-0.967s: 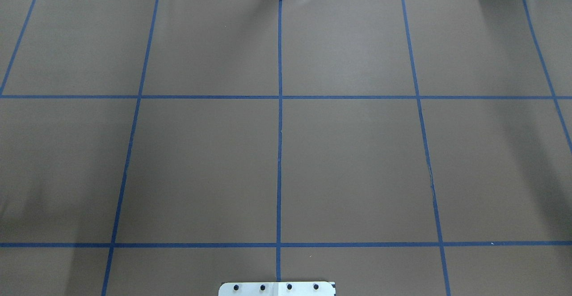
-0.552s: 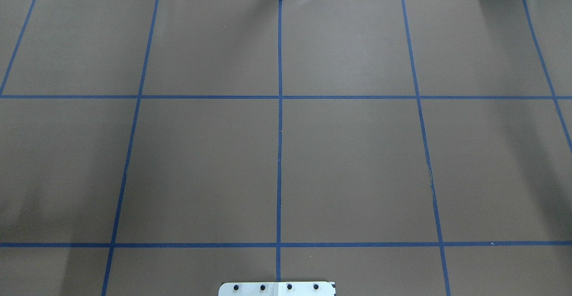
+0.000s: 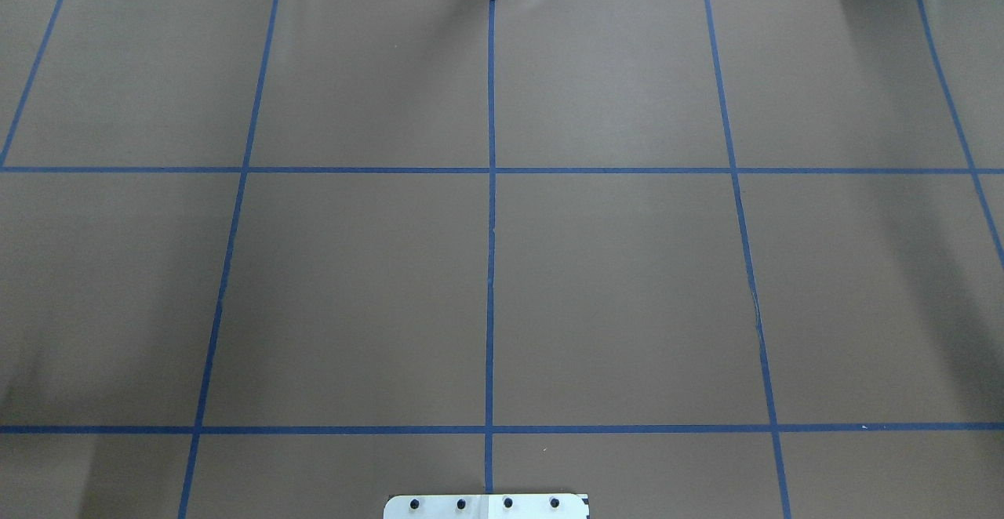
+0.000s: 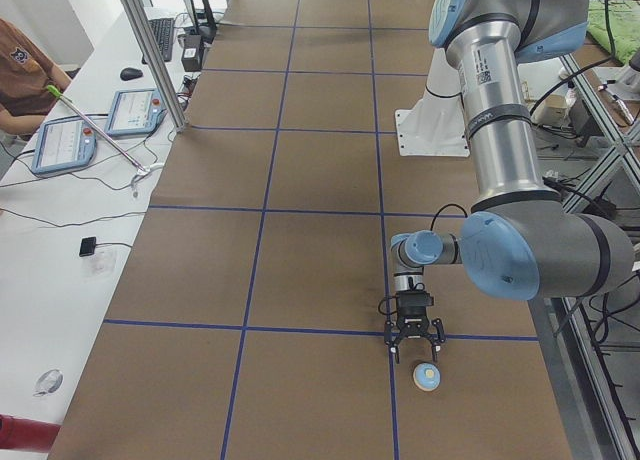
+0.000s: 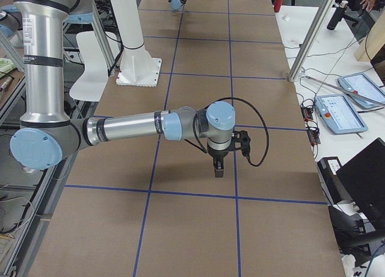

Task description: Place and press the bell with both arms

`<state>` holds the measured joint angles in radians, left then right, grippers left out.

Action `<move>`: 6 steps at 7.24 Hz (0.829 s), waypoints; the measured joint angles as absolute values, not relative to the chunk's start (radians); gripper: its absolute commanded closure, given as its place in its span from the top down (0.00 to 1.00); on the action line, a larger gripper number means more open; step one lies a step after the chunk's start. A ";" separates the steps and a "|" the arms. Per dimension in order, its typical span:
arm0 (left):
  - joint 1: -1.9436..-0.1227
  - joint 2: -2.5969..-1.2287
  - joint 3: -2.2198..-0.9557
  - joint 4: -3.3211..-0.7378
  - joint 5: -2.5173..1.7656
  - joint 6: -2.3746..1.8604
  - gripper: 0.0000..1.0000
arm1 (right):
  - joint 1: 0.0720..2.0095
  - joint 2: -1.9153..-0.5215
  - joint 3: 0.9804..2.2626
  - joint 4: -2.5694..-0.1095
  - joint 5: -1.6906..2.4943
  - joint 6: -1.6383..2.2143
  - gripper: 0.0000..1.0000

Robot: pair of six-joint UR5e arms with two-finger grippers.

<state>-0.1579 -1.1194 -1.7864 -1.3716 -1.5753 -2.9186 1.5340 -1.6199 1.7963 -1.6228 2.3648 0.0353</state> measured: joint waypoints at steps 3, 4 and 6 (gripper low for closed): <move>-0.135 -1.123 -1.757 -1.392 -1.577 -2.937 1.00 | 1.534 -1.620 1.796 -1.622 2.365 0.035 1.00; -0.131 -1.123 -1.756 -1.392 -1.578 -2.942 1.00 | 1.534 -1.620 1.796 -1.622 2.365 0.035 1.00; -0.119 -1.122 -1.755 -1.390 -1.594 -2.957 1.00 | 1.534 -1.620 1.796 -1.623 2.365 0.035 1.00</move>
